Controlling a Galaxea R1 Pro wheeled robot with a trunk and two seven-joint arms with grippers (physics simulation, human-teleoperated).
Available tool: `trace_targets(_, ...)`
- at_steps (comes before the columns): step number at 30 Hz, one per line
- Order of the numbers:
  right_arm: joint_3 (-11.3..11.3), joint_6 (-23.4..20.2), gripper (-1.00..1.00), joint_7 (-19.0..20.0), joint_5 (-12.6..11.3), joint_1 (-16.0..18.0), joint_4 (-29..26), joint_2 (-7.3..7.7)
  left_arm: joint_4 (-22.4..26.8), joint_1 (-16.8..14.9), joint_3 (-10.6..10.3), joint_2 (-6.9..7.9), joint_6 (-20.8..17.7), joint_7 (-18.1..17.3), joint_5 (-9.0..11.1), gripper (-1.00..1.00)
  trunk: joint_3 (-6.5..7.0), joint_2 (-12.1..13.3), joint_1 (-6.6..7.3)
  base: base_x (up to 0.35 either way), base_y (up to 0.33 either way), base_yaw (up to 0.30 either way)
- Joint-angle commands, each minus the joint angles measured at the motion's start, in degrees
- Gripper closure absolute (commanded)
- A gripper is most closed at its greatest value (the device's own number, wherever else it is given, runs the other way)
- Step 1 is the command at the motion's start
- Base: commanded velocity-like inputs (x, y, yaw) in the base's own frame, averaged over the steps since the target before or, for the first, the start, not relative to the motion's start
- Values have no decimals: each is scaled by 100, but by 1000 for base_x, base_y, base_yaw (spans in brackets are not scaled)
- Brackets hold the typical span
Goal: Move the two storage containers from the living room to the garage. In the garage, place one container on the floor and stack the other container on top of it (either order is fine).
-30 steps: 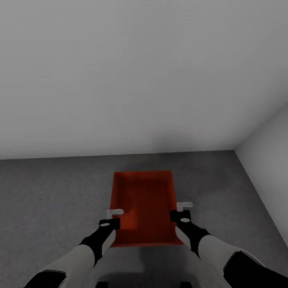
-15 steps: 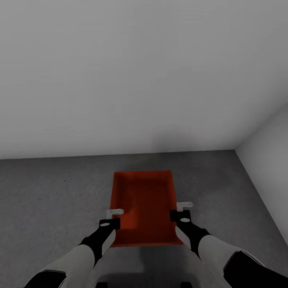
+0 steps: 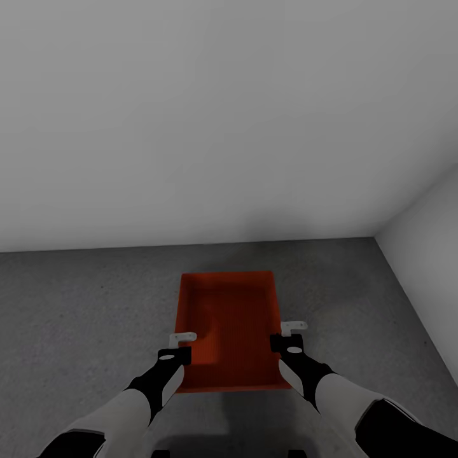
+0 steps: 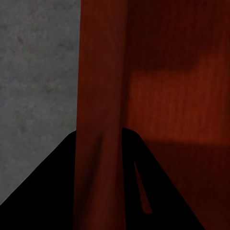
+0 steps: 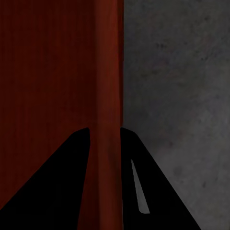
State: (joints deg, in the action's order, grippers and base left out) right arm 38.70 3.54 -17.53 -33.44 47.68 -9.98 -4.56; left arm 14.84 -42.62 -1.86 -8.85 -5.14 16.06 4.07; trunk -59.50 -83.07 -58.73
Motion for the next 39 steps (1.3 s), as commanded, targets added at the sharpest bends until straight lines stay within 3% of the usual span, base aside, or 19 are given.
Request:
trace_targets(1, -82, 41, 100, -357, -84, 4, 410, 58, 27, -1, 72, 6, -40, 266, -82, 100, -21, -43, -22, 0, 0, 0)
trace_targets(11, -82, 41, 100, -357, -84, 4, 410, 59, 27, -1, 72, 6, -40, 266, -82, 100, -39, -83, -44, 0, 0, 0)
trace_targets(24, -82, 41, 100, -357, -84, 4, 410, 58, 27, -1, 72, 6, -40, 266, -82, 100, -272, -605, -330, 0, 0, 0)
trace_targets(39, -82, 33, 100, -350, -84, 4, 410, 59, 27, -1, 72, 8, -40, 273, -82, 100, -272, -605, -330, 0, 0, 0)
